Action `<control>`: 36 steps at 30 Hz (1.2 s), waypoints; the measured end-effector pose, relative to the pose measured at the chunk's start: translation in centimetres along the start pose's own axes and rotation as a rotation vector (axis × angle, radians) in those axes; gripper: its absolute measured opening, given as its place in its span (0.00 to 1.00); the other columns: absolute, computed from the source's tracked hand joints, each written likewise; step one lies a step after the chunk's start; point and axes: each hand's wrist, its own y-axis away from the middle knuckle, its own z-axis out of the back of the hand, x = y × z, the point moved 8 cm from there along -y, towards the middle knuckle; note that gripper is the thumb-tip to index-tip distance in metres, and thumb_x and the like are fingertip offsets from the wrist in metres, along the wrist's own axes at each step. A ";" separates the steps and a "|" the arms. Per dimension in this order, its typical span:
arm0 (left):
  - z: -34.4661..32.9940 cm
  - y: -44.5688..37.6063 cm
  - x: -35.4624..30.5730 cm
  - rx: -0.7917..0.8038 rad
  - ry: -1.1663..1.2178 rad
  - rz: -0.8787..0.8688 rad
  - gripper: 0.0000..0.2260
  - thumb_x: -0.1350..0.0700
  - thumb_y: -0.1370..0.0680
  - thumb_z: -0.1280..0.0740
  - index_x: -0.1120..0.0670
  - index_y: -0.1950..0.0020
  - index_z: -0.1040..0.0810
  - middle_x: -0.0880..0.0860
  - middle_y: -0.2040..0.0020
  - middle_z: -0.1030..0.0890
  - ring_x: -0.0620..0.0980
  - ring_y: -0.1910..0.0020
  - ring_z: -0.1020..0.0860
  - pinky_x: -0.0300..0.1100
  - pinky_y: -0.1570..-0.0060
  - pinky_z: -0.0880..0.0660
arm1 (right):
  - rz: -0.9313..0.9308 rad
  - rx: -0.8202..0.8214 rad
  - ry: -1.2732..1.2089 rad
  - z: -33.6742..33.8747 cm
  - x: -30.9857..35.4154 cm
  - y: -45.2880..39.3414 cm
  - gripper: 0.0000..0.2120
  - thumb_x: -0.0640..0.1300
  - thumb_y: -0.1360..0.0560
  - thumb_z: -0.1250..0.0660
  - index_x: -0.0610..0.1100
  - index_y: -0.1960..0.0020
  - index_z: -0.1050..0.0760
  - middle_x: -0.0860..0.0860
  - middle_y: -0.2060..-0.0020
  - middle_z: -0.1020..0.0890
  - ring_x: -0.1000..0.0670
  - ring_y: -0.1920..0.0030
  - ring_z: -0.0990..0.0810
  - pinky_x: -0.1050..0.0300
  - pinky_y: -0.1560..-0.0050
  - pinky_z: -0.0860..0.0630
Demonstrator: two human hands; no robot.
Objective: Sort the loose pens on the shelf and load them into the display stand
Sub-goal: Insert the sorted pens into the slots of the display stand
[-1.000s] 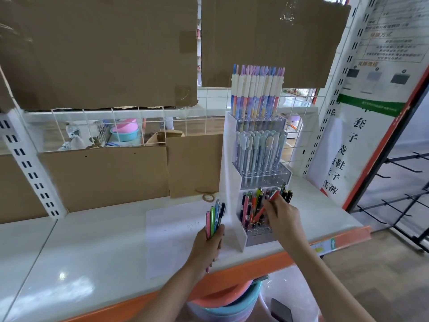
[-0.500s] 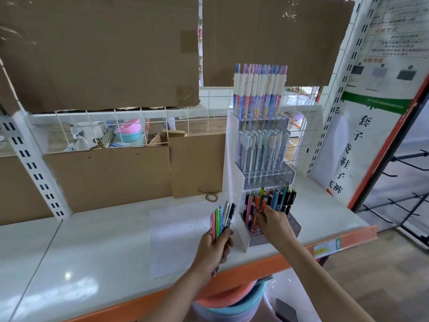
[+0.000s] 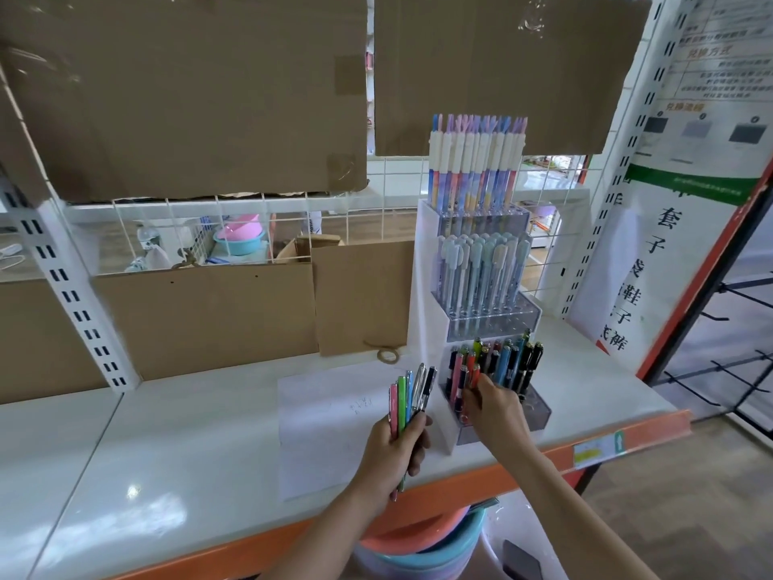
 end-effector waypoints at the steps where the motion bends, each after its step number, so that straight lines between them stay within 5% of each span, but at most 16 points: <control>1: 0.2 -0.1 0.0 -0.002 0.002 0.000 0.07 0.59 0.19 0.39 0.62 0.50 0.25 0.52 0.69 0.27 0.45 0.75 0.33 0.36 0.76 0.35 | -0.004 -0.012 -0.021 0.0 0.0 0.1 0.10 0.40 0.21 0.39 0.40 0.60 0.34 0.45 0.69 0.26 0.43 0.68 0.25 0.53 0.67 0.33; 6: 0.2 -0.3 0.2 0.010 -0.026 -0.019 0.08 0.58 0.20 0.39 0.63 0.50 0.24 0.53 0.68 0.24 0.46 0.75 0.32 0.37 0.74 0.34 | -0.052 0.068 -0.008 0.0 0.1 0.0 0.09 0.42 0.20 0.41 0.36 0.53 0.30 0.42 0.61 0.21 0.42 0.62 0.22 0.50 0.62 0.27; 10: -0.5 -0.3 -0.4 0.052 -0.040 -0.054 0.09 0.57 0.20 0.39 0.61 0.49 0.22 0.56 0.65 0.21 0.47 0.74 0.31 0.38 0.72 0.33 | -0.124 0.050 -0.070 1.3 -0.3 1.3 0.04 0.41 0.21 0.40 0.41 0.48 0.34 0.45 0.61 0.23 0.46 0.63 0.26 0.55 0.64 0.33; 12: -1.0 -0.3 -0.6 0.097 -0.038 -0.063 0.09 0.57 0.20 0.39 0.61 0.49 0.22 0.55 0.64 0.19 0.47 0.74 0.31 0.37 0.72 0.32 | -0.162 0.028 -0.231 1.8 -0.2 2.4 0.02 0.41 0.21 0.39 0.45 0.51 0.32 0.48 0.64 0.22 0.47 0.65 0.24 0.57 0.66 0.32; 16: -2.6 0.0 -0.7 0.202 -0.132 -0.061 0.09 0.55 0.20 0.38 0.58 0.53 0.21 0.53 0.62 0.17 0.46 0.74 0.26 0.35 0.71 0.30 | -0.137 0.276 -0.531 0.2 1.4 4.4 0.11 0.41 0.20 0.41 0.42 0.60 0.26 0.49 0.71 0.26 0.55 0.75 0.32 0.60 0.71 0.36; 21: -3.0 0.0 0.0 0.203 -0.141 0.022 0.09 0.53 0.21 0.38 0.56 0.51 0.21 0.52 0.61 0.17 0.48 0.69 0.21 0.40 0.64 0.22 | -0.044 0.328 -0.320 1.0 1.5 4.0 0.07 0.42 0.23 0.35 0.43 0.60 0.24 0.50 0.68 0.21 0.57 0.73 0.29 0.63 0.69 0.32; 24: -2.3 -0.2 -0.1 0.111 -0.166 0.040 0.12 0.50 0.20 0.40 0.57 0.46 0.24 0.52 0.61 0.18 0.49 0.68 0.21 0.40 0.65 0.23 | -0.094 0.138 -0.317 3.7 1.0 2.8 0.08 0.42 0.23 0.35 0.41 0.60 0.28 0.47 0.68 0.19 0.55 0.74 0.25 0.61 0.71 0.27; 27: -0.6 -0.4 -0.3 0.005 -0.187 0.033 0.13 0.48 0.19 0.41 0.56 0.45 0.24 0.52 0.67 0.25 0.45 0.77 0.32 0.36 0.77 0.34 | -0.084 -0.099 -0.276 7.0 -0.1 1.3 0.09 0.40 0.23 0.36 0.36 0.59 0.29 0.41 0.69 0.20 0.45 0.71 0.23 0.50 0.68 0.26; 31: 0.4 -0.3 -0.2 -0.041 -0.158 0.030 0.12 0.49 0.20 0.40 0.57 0.49 0.25 0.52 0.70 0.34 0.43 0.79 0.39 0.35 0.79 0.42 | -0.036 -0.034 -0.142 5.8 -0.6 -0.2 0.09 0.41 0.22 0.36 0.36 0.57 0.29 0.39 0.66 0.19 0.41 0.65 0.19 0.48 0.63 0.24; 36: -0.2 -0.1 -0.3 -0.004 -0.071 0.032 0.11 0.51 0.19 0.40 0.60 0.51 0.30 0.50 0.72 0.33 0.42 0.79 0.39 0.34 0.79 0.42 | 0.005 0.064 0.073 2.3 -1.4 -0.7 0.09 0.42 0.21 0.39 0.41 0.58 0.34 0.41 0.65 0.19 0.42 0.65 0.20 0.53 0.66 0.28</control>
